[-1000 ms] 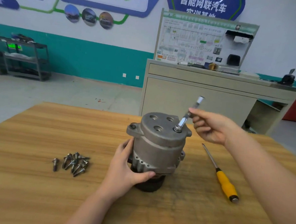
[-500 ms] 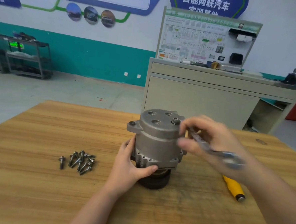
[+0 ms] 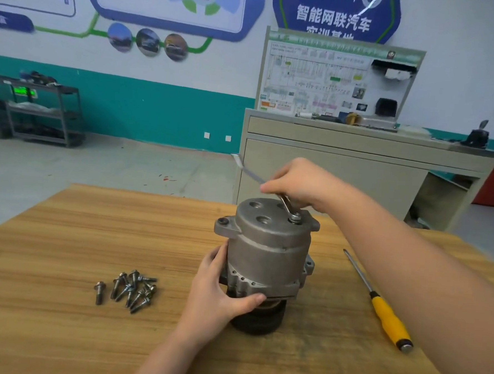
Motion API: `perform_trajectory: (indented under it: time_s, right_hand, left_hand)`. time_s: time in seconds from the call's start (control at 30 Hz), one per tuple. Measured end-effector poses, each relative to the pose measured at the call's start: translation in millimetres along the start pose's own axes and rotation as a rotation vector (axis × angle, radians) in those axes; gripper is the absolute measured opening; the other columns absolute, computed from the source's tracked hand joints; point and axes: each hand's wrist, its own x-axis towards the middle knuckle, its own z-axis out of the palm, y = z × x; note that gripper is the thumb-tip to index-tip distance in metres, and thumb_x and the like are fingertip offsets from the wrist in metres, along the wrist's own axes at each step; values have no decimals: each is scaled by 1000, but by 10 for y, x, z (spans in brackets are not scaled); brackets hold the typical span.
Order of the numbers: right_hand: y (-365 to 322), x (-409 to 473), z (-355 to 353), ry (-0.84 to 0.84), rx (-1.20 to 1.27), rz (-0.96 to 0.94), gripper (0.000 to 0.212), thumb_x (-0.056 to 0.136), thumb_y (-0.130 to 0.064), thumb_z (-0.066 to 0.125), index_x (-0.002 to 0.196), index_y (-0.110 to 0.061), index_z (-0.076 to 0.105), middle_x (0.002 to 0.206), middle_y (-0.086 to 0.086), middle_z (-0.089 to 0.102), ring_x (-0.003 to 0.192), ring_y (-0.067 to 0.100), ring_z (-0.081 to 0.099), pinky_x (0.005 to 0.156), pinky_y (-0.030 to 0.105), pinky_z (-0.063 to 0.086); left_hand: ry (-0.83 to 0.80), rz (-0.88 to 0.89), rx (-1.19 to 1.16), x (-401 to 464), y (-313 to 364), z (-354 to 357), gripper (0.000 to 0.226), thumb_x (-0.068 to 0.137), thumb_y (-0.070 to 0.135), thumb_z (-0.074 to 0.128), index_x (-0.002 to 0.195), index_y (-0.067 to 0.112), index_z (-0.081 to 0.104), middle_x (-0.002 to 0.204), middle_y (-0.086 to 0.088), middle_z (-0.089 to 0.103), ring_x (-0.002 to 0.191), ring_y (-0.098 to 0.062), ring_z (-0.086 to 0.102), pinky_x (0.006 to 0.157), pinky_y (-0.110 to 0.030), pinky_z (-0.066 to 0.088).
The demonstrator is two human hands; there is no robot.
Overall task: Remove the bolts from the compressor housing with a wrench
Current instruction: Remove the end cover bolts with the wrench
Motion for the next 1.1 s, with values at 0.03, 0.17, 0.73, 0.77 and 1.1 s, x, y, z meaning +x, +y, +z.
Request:
perform_trajectory:
  time_s: [0.03,0.17,0.73,0.77,1.1]
  right_hand:
    - [-105,-79,58,0,-134,-111,10,81,-28,72,86,-19,73,64,-11,56,50,2,47,43,15,33]
    - [-85,-619,135,49,-263,-444,14,73,-45,73,69,-36,63,61,-17,53,58,-4,49,47,8,36]
    - [132,48,18,173,0,125,27,73,-35,78,71,-10,69,48,-3,51,35,6,43,41,20,33]
    - [-13,26,102,176,-148,35,22,75,-31,76,76,-10,71,55,-1,57,45,8,52,45,20,40]
    - [682,-1074,256,396,457,-522,22,72,-57,66,84,-39,74,86,-14,65,91,3,59,80,15,43]
  left_hand:
    - [0,6,0,2,3,3,95,46,75,76,127,61,27,133,28,35,124,15,32,95,3,26]
    - [9,4,-10,-13,-2,8,97,48,68,78,132,52,32,132,21,40,124,11,36,101,-6,30]
    - [-2,60,0,-49,78,52,94,50,64,79,129,59,29,128,35,31,124,13,34,94,1,29]
    - [3,58,0,-44,77,52,94,50,65,79,130,58,29,129,33,32,124,11,35,95,-1,29]
    - [12,14,-62,-39,14,6,90,49,68,78,125,65,31,127,34,34,122,12,36,94,1,29]
